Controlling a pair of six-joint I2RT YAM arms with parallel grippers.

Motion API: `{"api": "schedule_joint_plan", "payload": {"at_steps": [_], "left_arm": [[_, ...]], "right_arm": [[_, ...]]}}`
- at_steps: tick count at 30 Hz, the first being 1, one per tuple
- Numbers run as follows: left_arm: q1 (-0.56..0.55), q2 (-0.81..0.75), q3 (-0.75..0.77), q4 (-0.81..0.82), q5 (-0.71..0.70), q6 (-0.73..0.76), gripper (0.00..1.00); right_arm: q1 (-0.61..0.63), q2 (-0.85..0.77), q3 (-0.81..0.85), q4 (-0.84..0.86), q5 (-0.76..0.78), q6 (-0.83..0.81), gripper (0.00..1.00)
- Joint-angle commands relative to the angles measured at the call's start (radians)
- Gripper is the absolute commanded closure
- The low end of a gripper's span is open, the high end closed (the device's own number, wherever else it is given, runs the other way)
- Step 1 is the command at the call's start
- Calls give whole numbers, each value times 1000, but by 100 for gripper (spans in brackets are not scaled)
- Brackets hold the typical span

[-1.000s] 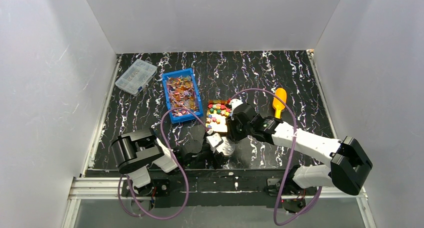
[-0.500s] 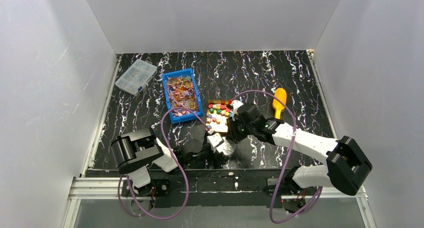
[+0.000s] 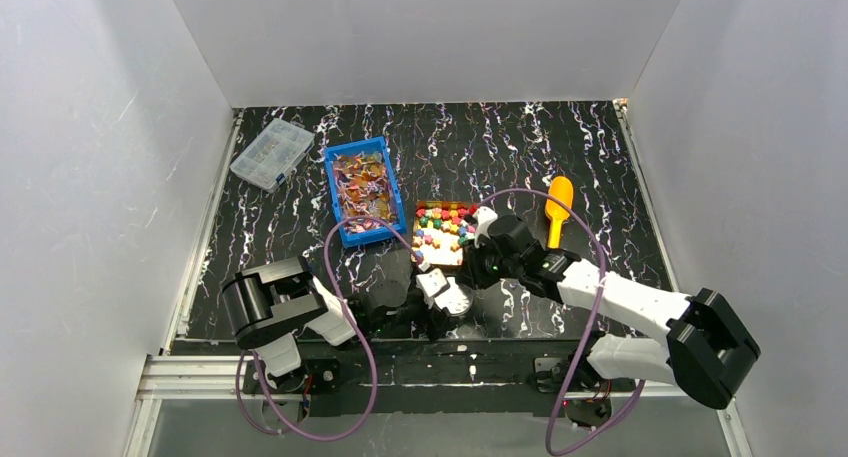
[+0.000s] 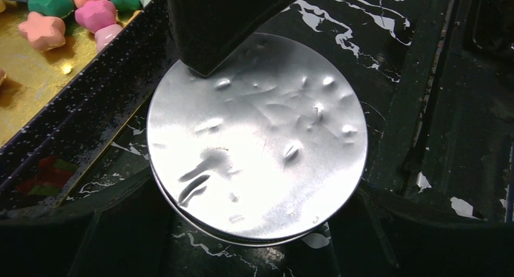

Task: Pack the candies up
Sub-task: Screw the bottle lid onto the packing bottle.

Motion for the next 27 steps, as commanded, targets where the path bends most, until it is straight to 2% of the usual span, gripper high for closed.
{"api": "schedule_joint_plan", "payload": {"at_steps": [1, 11, 21, 27], "left_arm": [[4, 18, 15, -104, -52, -11, 58], [4, 16, 27, -138, -105, -23, 59], [4, 20, 40, -172, -132, -33, 59], [4, 17, 32, -174, -142, -34, 59]], "right_arm": [[21, -51, -78, -148, -107, 54, 74], [95, -223, -168, -185, -62, 221, 79], [386, -297, -195, -191, 185, 465, 81], [471, -283, -111, -295, 292, 494, 82]]}}
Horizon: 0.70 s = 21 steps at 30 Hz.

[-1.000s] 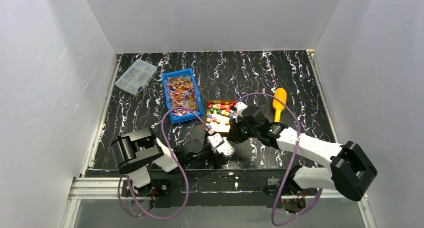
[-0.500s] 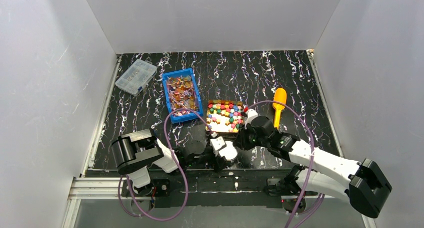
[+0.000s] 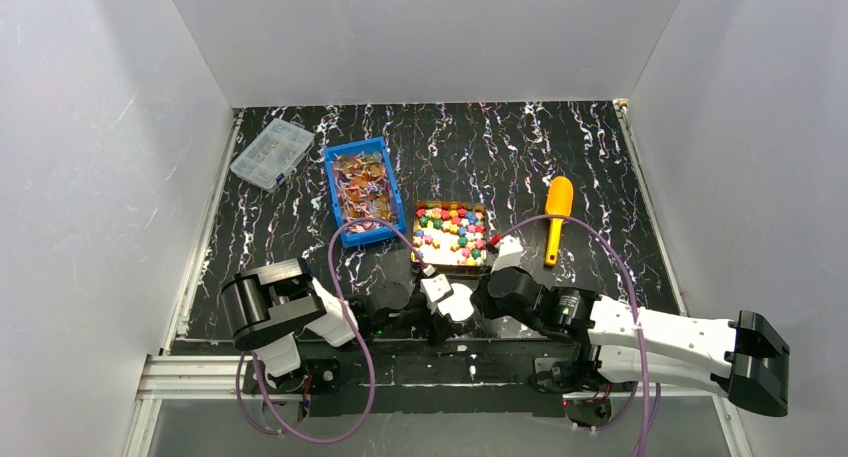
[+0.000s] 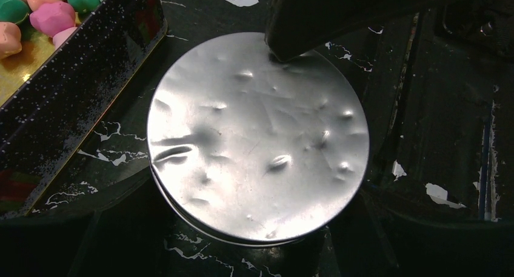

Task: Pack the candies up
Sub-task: Screw the bottle lid onto the packing bottle.

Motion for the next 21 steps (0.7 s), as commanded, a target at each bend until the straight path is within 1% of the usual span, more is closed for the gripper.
{"api": "schedule_joint_plan", "payload": {"at_steps": [1, 4, 12, 16, 21], "left_arm": [[31, 23, 19, -139, -186, -45, 59], [31, 23, 19, -143, -195, -48, 60], [31, 27, 20, -159, -208, -54, 60], [31, 28, 20, -161, -207, -60, 60], [31, 28, 17, -159, -201, -62, 61]], "right_arm": [[121, 29, 59, -156, -248, 123, 82], [151, 53, 79, -146, -238, 137, 82], [286, 118, 114, -120, -163, 209, 82], [318, 132, 176, -187, -108, 208, 82], [320, 140, 279, -313, -14, 171, 81]]}}
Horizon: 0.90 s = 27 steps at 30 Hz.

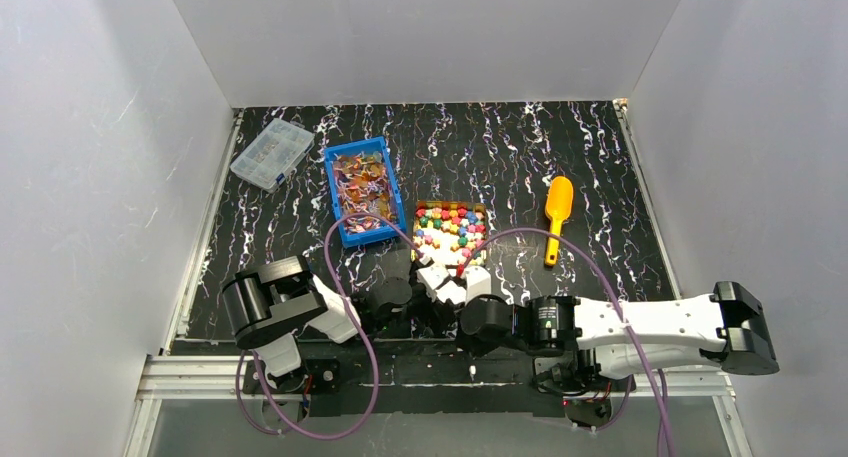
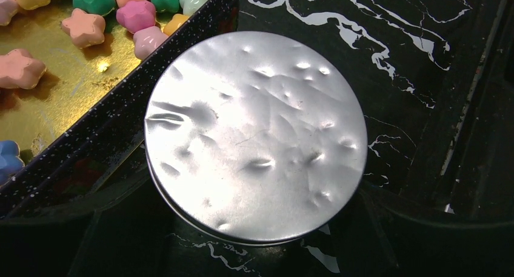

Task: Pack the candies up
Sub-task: Screw the bottle lid onto the packing bottle.

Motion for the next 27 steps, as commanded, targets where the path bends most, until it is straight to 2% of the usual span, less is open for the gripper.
{"api": "schedule_joint_plan", "payload": {"at_steps": [1, 6, 12, 15, 20, 27], "left_arm": [[9, 20, -15, -126, -67, -19, 61], [9, 25, -14, -127, -64, -16, 61], [9, 26, -15, -126, -58, -16, 62], [9, 26, -17, -126, -59, -16, 62], [9, 19, -20, -124, -43, -16, 63], [9, 28, -12, -125, -29, -10, 64]], "right_arm": [[6, -4, 130, -101, 83, -11, 81], [1, 12, 232, -200, 200, -67, 83], [-68, 58, 326, -236, 233, -164, 94], [-124, 77, 333, -207, 205, -215, 99], [-236, 88, 293, -119, 127, -283, 99], [-366, 102, 228, 46, -69, -326, 99]]}}
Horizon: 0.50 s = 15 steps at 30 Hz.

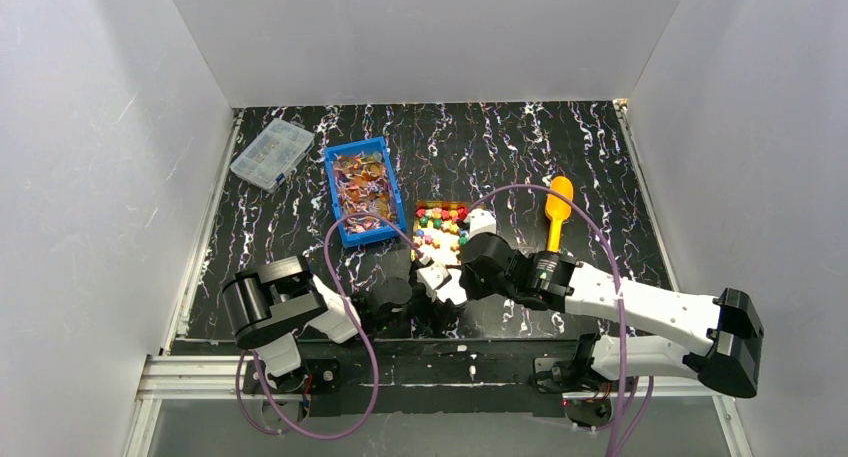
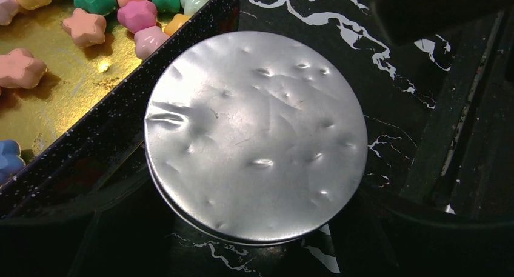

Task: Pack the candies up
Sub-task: Screw the bottle lid onto the packing bottle.

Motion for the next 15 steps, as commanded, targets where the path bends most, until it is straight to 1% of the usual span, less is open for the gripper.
{"api": "schedule_joint_plan", "payload": {"at_steps": [1, 10, 15], "left_arm": [[8, 29, -12, -124, -24, -7, 65], [9, 37, -9, -124, -19, -6, 66], [9, 40, -9, -124, -22, -5, 66]], "right_arm": [[-52, 18, -18, 132, -129, -51, 99], [-144, 76, -107, 260, -256, -38, 99], [-161, 121, -247, 361, -318, 8, 99]]}}
